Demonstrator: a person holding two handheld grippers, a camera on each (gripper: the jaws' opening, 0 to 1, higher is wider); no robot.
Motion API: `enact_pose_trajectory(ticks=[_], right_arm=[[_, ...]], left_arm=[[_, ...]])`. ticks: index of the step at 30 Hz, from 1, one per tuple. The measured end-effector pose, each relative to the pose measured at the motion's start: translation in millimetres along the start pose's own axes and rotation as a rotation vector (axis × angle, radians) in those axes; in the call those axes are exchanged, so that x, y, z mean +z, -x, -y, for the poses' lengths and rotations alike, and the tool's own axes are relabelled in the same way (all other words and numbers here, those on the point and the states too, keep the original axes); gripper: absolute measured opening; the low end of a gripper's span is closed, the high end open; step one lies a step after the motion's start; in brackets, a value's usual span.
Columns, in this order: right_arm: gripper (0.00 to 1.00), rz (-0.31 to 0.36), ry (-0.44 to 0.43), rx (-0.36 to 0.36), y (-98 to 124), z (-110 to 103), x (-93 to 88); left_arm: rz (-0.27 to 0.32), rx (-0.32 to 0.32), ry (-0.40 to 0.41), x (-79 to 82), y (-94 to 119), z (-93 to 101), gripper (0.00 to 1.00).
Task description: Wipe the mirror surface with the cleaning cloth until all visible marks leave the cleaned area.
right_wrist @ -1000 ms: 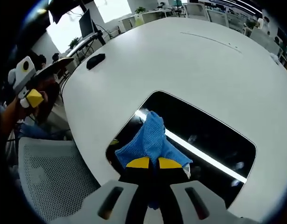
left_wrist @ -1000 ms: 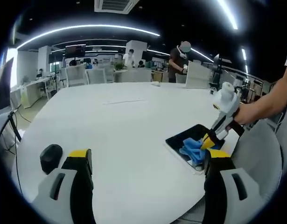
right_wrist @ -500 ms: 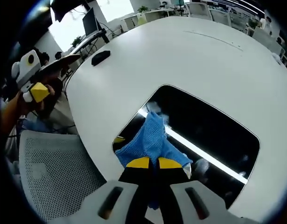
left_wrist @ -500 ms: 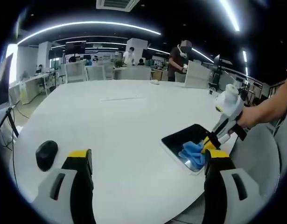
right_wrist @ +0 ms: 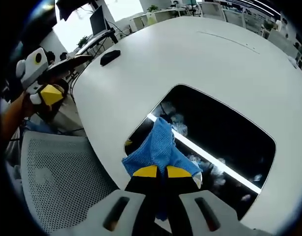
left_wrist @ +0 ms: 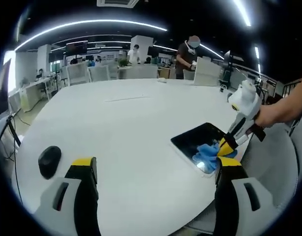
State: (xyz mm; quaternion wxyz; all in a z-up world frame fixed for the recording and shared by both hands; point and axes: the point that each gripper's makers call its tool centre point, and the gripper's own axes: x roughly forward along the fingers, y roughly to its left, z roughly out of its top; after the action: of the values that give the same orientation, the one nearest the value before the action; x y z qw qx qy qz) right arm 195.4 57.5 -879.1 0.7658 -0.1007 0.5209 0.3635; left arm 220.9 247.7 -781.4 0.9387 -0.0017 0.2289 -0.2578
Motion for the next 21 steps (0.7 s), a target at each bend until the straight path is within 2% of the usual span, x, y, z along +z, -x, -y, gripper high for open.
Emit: enact_pose_trajectory(ticks=[21], right_arm=[[0.0,-0.002,-0.002,0.017,0.8,0.4,-2.5]], left_arm=[[0.0,0.008,0.011,2.2,-3.6,0.0,0.99]])
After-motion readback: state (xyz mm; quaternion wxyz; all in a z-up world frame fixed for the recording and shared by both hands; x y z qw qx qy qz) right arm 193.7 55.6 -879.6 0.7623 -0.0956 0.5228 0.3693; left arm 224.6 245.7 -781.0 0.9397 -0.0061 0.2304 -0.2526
